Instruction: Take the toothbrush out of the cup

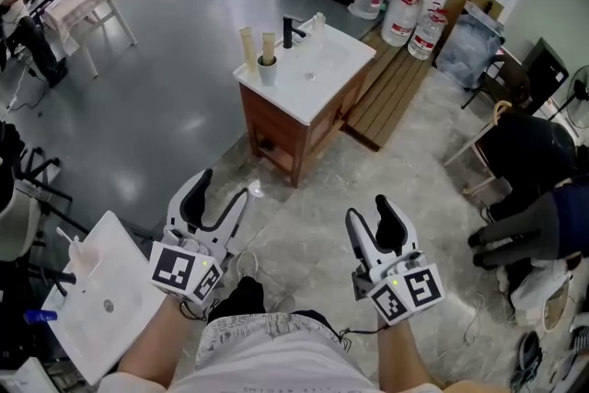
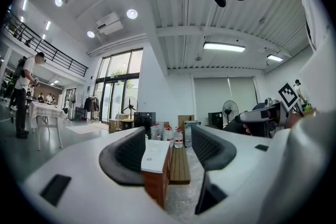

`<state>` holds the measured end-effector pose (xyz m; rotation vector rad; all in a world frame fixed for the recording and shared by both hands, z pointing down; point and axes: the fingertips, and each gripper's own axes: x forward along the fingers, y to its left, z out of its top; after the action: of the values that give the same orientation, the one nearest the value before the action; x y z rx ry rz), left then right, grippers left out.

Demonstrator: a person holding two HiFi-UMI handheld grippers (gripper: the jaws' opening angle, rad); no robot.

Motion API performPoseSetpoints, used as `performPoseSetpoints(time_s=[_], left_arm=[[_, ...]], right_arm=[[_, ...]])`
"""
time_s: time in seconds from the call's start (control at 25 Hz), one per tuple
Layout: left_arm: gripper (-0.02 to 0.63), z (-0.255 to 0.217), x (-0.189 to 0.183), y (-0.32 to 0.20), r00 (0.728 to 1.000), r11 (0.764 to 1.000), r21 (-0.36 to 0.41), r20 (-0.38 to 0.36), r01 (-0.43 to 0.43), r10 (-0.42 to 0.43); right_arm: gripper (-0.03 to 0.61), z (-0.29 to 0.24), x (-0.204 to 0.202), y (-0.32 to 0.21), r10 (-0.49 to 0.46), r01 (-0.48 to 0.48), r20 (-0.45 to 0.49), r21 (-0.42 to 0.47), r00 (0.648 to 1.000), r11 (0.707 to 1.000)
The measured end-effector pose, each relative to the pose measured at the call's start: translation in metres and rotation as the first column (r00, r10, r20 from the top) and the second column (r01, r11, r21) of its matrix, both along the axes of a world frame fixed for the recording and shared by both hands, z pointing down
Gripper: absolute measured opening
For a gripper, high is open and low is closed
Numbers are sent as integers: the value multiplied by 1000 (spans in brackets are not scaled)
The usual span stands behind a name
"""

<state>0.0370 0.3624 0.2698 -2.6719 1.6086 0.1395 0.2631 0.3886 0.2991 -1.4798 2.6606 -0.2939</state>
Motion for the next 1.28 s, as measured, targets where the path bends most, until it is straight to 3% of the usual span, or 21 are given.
performPoseSetpoints(time_s=[0.32, 0.6, 1.28], left_arm=[[285, -1, -6, -23, 1000, 1000, 9, 12, -3, 3], [285, 13, -42, -65, 1000, 1000, -12, -1, 10, -10], [285, 41, -182, -224, 998, 998, -53, -50, 43, -46]], right_arm=[[250, 5, 2, -20, 17, -16, 8, -3, 1000, 1000], [250, 14, -27, -64, 18, -19, -17, -29, 1000, 999], [250, 17, -178, -237, -35, 29, -99, -68, 994, 997]])
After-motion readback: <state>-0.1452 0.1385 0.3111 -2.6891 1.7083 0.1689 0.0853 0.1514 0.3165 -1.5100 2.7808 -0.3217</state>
